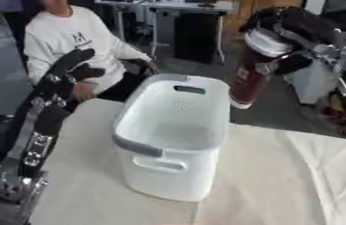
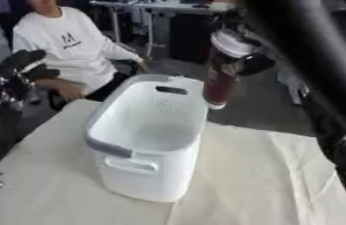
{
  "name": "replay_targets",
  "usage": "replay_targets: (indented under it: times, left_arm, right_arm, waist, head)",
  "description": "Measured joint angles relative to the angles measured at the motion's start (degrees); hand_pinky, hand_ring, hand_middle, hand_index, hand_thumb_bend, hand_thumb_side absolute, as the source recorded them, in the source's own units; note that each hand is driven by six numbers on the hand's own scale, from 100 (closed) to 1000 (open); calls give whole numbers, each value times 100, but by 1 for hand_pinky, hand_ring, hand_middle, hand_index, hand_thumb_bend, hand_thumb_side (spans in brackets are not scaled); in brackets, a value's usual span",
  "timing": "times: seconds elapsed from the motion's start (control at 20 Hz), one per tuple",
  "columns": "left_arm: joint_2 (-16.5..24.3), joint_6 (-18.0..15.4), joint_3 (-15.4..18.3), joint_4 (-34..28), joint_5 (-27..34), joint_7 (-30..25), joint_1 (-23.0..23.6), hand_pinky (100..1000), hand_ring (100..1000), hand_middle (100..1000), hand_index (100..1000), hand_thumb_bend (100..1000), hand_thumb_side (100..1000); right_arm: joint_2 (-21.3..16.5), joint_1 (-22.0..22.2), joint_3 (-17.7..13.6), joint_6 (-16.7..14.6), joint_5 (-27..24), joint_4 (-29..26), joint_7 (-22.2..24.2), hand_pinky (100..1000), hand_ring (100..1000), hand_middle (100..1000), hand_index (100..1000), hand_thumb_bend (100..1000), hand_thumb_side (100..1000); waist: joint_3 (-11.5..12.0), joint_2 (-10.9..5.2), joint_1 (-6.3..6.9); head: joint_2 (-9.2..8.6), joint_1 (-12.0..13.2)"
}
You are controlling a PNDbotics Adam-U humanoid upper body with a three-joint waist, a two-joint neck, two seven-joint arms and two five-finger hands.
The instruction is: Pick up objects on the table and place them in the box.
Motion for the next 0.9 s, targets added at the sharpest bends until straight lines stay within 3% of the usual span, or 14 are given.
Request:
replay_targets:
  times: [0.9]
  left_arm:
    - [-1, 6, -2, 0, 16, 7, -55, 1000, 785, 927, 1000, 396, 1000]
  right_arm:
    - [250, -96, 78, -25, 60, -2, -78, 100, 100, 100, 147, 229, 297]
  waist:
    - [92, -18, -3]
  head:
    - [-5, 46]
